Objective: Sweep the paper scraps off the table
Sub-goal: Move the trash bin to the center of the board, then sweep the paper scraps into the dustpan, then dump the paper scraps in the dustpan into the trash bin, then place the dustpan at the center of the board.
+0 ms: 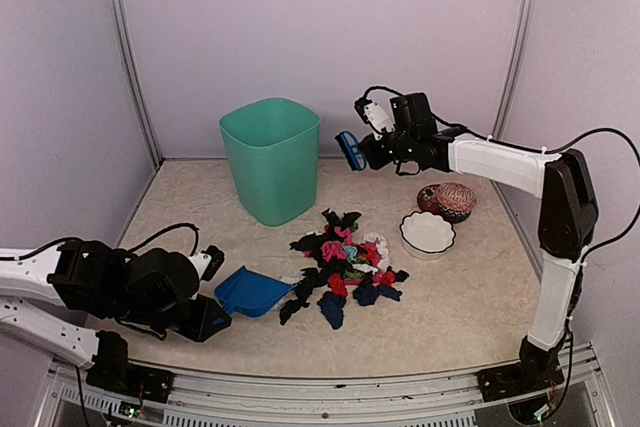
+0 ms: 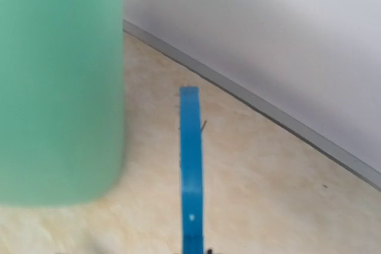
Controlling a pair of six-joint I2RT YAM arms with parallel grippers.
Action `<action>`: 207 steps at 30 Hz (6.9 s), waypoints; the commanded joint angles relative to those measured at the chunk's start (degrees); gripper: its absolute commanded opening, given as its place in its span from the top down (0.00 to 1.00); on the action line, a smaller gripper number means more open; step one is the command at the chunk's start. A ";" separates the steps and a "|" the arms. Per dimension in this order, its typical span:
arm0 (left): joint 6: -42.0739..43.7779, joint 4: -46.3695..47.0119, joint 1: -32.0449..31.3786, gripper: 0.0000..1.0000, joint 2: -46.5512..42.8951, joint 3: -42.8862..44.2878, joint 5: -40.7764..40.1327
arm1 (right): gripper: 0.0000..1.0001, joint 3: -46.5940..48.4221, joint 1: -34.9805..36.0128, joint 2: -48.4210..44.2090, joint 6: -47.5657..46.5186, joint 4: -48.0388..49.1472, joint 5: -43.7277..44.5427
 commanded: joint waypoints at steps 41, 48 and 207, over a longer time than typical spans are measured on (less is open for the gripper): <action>8.55 16.90 8.02 1.00 33.93 -1.92 13.82 | 1.00 -20.32 18.03 -3.10 -7.26 -7.94 0.38; 9.00 21.46 10.42 1.00 36.49 -2.09 14.05 | 1.00 -23.04 22.93 -5.06 -5.04 -7.55 0.49; 15.86 11.10 43.79 1.00 12.11 23.30 22.05 | 1.00 -44.74 13.30 -39.50 14.20 2.53 21.72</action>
